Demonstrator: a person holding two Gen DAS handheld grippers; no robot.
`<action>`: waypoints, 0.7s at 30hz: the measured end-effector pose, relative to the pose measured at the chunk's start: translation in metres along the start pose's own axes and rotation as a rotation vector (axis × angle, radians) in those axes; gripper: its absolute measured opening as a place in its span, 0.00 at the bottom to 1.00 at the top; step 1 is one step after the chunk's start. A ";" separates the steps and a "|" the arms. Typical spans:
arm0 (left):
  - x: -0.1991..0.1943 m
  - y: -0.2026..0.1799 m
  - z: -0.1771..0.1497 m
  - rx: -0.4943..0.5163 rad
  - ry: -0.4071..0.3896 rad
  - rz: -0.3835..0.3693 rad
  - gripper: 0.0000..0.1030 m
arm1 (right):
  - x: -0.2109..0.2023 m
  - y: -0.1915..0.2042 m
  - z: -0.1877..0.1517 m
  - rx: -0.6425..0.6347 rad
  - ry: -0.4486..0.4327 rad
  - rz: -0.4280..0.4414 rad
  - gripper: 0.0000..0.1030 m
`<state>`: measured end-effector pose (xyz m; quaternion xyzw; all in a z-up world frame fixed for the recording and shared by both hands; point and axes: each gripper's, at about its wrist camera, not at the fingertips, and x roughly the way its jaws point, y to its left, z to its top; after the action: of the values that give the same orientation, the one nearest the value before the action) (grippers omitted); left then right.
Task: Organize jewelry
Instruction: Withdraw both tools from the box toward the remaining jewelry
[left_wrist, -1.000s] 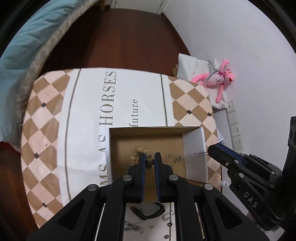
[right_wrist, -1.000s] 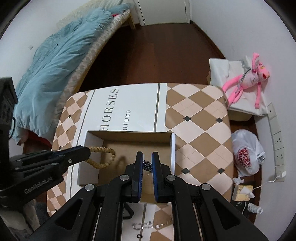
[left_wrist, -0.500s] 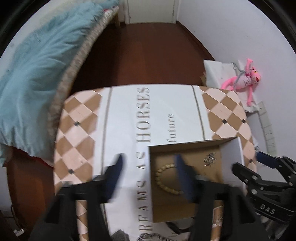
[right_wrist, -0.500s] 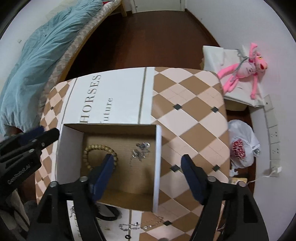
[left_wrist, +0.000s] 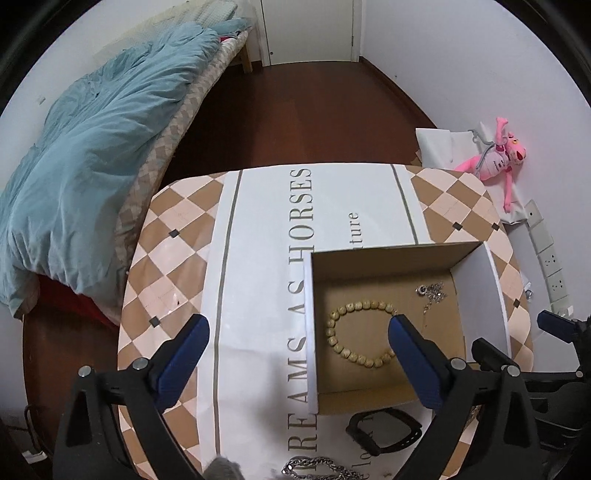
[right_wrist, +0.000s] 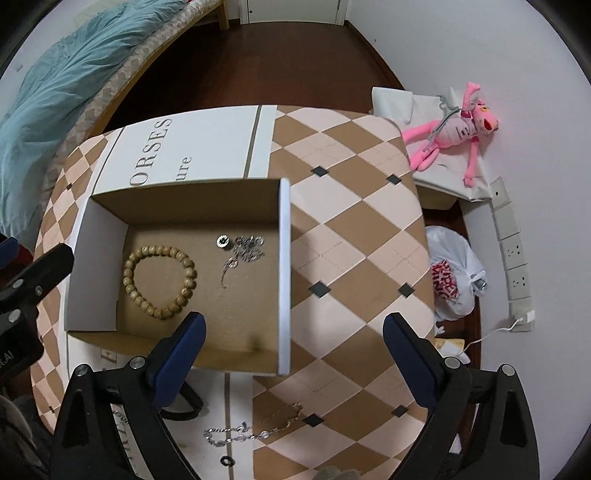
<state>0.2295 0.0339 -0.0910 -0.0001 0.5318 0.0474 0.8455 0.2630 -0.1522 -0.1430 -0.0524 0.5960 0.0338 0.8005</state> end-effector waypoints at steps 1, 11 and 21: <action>-0.002 0.000 -0.001 -0.002 -0.003 0.000 0.96 | -0.001 0.001 -0.001 0.001 -0.003 0.001 0.95; -0.043 0.006 -0.016 -0.039 -0.063 0.019 0.96 | -0.042 0.001 -0.015 0.015 -0.083 0.029 0.95; -0.106 0.014 -0.038 -0.065 -0.161 0.031 0.96 | -0.115 0.001 -0.044 0.017 -0.226 0.011 0.95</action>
<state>0.1484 0.0376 -0.0116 -0.0156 0.4603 0.0777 0.8842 0.1877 -0.1554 -0.0455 -0.0383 0.5027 0.0390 0.8627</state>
